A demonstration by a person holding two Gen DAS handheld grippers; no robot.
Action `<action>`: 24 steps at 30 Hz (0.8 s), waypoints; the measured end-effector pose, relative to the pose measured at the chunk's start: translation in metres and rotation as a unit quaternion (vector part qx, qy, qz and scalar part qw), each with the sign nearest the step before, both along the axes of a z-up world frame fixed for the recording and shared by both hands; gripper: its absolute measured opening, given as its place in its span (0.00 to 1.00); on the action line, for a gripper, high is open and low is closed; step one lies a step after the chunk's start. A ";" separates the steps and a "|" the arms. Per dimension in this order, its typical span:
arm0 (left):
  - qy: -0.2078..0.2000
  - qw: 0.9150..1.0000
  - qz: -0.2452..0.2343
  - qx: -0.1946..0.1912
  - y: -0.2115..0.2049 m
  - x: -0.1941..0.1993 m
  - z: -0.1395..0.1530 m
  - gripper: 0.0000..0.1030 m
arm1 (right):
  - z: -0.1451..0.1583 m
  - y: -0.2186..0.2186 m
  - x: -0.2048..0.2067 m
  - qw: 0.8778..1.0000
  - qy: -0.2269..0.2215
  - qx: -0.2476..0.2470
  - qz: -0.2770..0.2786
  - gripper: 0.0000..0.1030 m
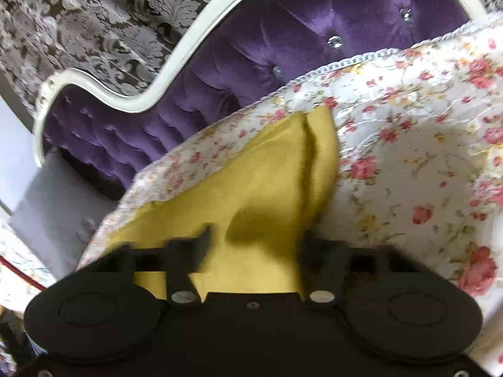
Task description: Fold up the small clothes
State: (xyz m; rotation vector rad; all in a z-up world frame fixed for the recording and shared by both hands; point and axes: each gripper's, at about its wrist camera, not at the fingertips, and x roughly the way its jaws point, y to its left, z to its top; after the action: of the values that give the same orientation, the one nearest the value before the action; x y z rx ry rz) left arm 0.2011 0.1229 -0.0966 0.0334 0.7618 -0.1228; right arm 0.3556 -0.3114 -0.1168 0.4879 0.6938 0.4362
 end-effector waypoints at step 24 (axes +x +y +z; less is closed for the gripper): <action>-0.050 0.984 0.024 -0.170 0.061 -0.014 0.047 0.94 | 0.089 0.219 -0.021 0.984 -0.056 -0.117 0.124 0.20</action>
State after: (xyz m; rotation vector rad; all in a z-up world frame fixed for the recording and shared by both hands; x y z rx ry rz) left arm 0.1876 0.1838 -0.0500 -0.3010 0.6321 -0.2018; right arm 0.3343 -0.0926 -0.0277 0.1528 0.6891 0.6034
